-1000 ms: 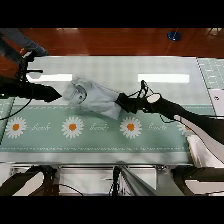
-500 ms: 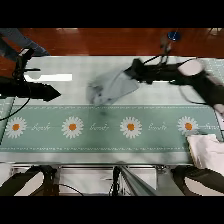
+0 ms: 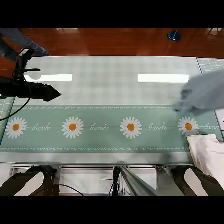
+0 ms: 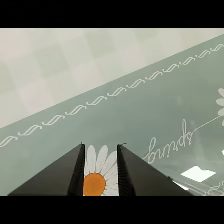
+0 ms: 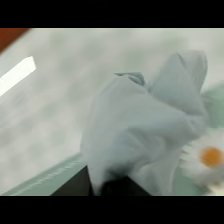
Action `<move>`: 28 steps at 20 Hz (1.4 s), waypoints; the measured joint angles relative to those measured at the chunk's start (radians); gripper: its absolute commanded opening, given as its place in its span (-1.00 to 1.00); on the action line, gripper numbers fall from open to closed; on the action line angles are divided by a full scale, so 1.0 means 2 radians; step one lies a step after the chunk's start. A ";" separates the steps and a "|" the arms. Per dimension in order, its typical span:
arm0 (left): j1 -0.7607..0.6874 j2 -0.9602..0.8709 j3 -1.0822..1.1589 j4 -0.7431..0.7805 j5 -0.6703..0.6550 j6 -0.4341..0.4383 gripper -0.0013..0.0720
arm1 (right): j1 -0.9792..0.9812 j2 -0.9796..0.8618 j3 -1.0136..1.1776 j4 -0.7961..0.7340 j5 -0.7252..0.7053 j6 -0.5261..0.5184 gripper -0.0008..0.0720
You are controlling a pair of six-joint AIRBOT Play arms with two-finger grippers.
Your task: Fold the shirts.
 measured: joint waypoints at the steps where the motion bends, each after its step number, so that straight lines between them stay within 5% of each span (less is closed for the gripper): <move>1: 0.000 0.000 0.000 0.000 0.000 0.002 -0.26 | -0.040 0.005 0.005 -0.017 0.022 -0.010 -0.92; 5: 0.000 0.000 0.000 0.000 -0.006 0.004 -0.26 | -0.162 0.016 0.012 -0.063 0.094 -0.031 -0.92; 12: 0.000 0.000 0.000 -0.002 0.002 0.005 -0.26 | -0.274 0.024 -0.003 -0.135 0.091 -0.062 -0.92; 16: 0.000 0.000 0.000 -0.002 0.053 0.005 -0.26 | -0.291 0.044 -0.089 -0.161 0.090 -0.068 -0.92; 28: 0.069 0.000 0.000 0.000 0.129 0.003 -0.26 | -0.298 0.076 -0.407 -0.430 0.082 -0.118 -0.91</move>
